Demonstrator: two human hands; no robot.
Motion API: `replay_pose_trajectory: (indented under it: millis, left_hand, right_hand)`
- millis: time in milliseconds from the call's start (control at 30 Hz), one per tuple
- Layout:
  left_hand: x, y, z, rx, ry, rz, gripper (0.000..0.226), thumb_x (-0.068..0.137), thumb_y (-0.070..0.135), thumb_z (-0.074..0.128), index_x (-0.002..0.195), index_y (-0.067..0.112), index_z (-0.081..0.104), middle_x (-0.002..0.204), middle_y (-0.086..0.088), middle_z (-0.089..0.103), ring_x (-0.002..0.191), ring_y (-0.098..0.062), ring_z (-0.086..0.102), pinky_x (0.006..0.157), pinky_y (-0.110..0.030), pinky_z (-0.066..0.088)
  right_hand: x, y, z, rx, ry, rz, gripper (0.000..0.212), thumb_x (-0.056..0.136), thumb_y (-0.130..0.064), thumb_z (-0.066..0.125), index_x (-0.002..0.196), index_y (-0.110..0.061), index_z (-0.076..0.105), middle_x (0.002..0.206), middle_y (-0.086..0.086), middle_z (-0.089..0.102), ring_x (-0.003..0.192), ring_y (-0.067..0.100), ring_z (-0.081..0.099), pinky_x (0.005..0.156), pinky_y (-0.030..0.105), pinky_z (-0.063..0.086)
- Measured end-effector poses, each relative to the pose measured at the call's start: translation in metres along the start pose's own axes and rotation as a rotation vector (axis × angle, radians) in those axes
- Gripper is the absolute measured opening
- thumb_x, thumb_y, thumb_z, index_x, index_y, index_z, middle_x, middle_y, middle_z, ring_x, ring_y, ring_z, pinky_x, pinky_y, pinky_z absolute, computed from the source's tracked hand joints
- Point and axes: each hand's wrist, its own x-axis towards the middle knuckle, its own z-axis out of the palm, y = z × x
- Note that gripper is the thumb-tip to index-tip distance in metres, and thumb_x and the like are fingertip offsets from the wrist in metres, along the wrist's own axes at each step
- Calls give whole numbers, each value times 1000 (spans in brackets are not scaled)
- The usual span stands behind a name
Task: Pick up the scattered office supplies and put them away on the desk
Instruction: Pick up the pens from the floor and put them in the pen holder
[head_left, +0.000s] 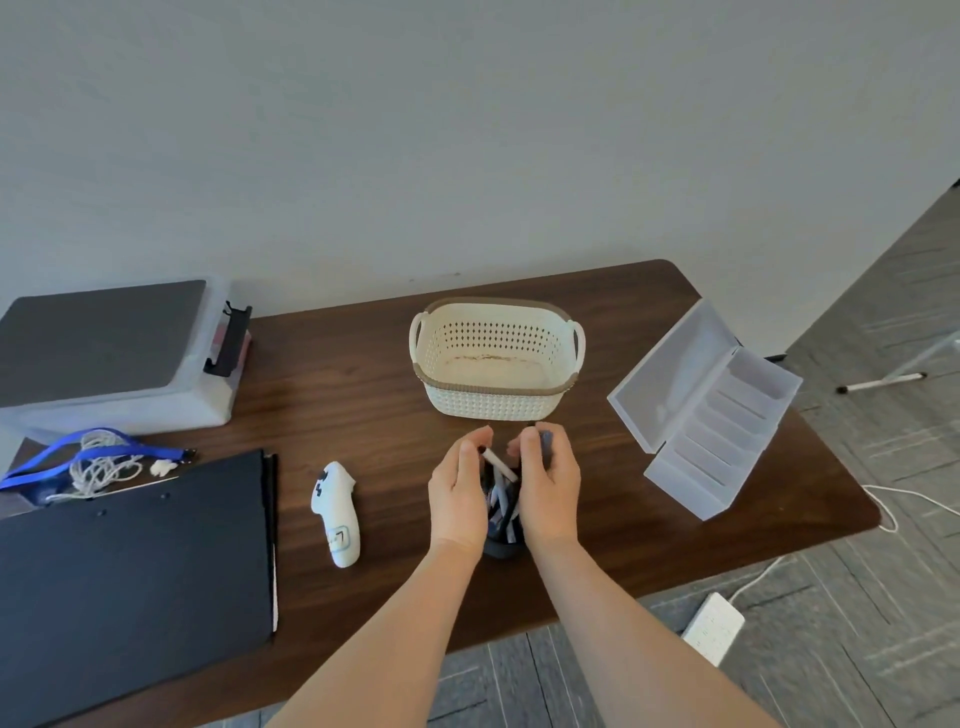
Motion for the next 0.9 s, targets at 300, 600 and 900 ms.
replay_pose_trajectory:
  millis: [300, 600, 900]
  left_hand:
    - [-5, 10, -23, 504, 27, 239, 30, 100, 22, 35, 111, 21, 63, 110, 12, 59, 110, -7, 48, 92, -19, 34]
    - [-52, 72, 61, 947, -480, 902, 11, 91, 23, 52, 91, 21, 63, 86, 6, 59, 80, -10, 50, 65, -23, 44]
    - [-201, 25, 192, 974, -1006, 1088, 16, 91, 31, 49, 91, 21, 61, 88, 4, 58, 84, -15, 53, 69, -31, 50]
  right_hand:
    - [-20, -2, -42, -118, 159, 11, 16, 96, -22, 53, 99, -22, 68, 98, -10, 68, 95, 1, 60, 83, 21, 46]
    - [-80, -46, -164, -892, 65, -56, 22, 95, -33, 51, 74, -26, 52, 68, -10, 52, 63, 5, 51, 54, 16, 33]
    - [-227, -31, -338, -1219, 234, 250, 23, 95, -32, 40, 95, -17, 58, 97, 4, 63, 92, 28, 61, 67, 34, 44]
